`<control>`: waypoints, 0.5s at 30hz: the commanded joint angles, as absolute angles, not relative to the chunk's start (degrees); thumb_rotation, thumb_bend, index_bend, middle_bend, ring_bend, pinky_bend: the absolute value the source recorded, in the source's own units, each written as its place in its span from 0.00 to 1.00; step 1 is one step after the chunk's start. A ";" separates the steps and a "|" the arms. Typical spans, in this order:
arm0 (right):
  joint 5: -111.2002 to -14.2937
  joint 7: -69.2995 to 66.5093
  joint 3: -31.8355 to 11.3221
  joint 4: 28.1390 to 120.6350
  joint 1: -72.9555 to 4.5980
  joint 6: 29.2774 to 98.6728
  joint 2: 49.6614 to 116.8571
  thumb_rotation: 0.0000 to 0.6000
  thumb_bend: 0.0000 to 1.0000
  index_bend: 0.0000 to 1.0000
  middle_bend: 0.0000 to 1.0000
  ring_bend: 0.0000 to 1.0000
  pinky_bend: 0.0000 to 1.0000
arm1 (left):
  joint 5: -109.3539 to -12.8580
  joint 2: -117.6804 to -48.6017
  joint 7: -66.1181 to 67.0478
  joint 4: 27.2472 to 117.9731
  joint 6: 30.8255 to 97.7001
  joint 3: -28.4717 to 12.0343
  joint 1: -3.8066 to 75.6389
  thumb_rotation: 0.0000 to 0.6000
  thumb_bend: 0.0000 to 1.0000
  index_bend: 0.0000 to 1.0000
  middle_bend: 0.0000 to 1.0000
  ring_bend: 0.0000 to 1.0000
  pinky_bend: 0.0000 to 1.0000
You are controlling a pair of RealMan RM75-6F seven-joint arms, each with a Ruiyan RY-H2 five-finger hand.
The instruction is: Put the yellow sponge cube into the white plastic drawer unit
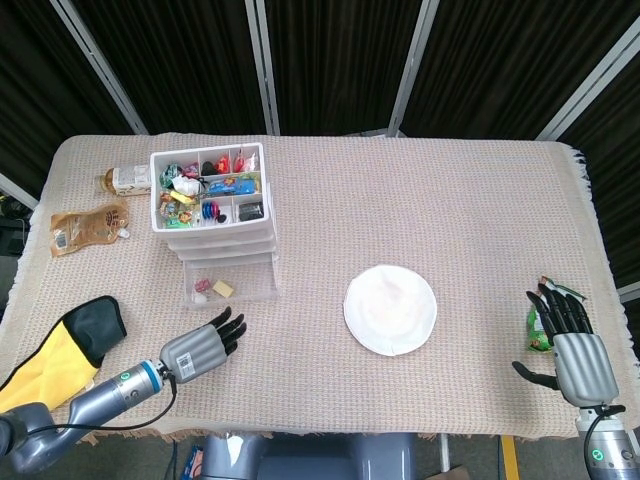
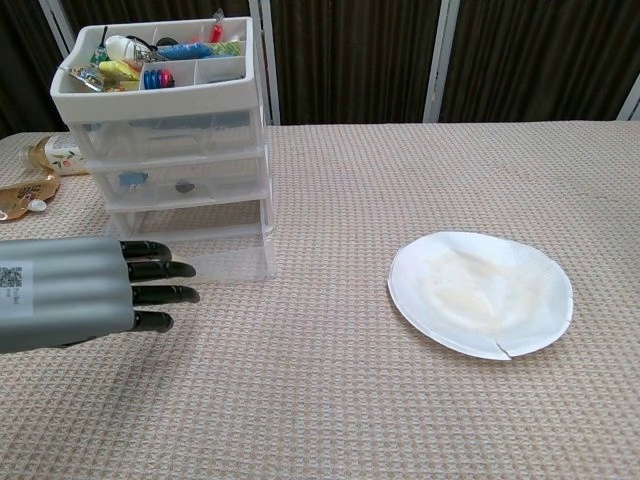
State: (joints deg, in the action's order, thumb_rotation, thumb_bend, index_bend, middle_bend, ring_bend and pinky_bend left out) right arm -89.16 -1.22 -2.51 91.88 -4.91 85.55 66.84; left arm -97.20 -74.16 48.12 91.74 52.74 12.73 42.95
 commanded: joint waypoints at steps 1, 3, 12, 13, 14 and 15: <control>-89.18 -1.26 -2.53 91.87 -4.92 85.57 66.82 1.00 0.00 0.08 0.00 0.00 0.00 | -96.30 -74.83 47.93 91.04 51.15 12.38 43.28 1.00 0.90 0.31 0.11 0.07 0.15; -89.13 -1.35 -2.53 91.86 -4.92 85.53 66.81 1.00 0.00 0.08 0.00 0.00 0.00 | -95.64 -75.25 47.98 90.51 50.15 11.98 43.35 1.00 0.90 0.31 0.11 0.07 0.15; -89.00 -1.40 -2.53 91.99 -4.96 85.34 66.74 1.00 0.00 0.08 0.00 0.00 0.00 | -93.11 -76.69 47.87 88.34 47.90 10.78 42.93 1.00 0.91 0.31 0.11 0.07 0.15; -88.97 -1.38 -2.53 92.02 -4.96 85.31 66.74 1.00 0.00 0.08 0.00 0.00 0.00 | -92.70 -76.96 47.84 88.01 47.74 10.49 42.84 1.00 0.91 0.31 0.11 0.07 0.15; -88.96 -1.38 -2.52 92.05 -4.96 85.29 66.73 1.00 0.00 0.08 0.00 0.00 0.00 | -92.48 -77.09 47.80 87.88 47.68 10.34 42.76 1.00 0.91 0.31 0.11 0.07 0.15; -88.95 -1.37 -2.51 92.07 -4.96 85.27 66.73 1.00 0.00 0.08 0.00 0.00 0.00 | -92.22 -77.22 47.72 87.76 47.63 10.16 42.69 1.00 0.91 0.31 0.11 0.07 0.15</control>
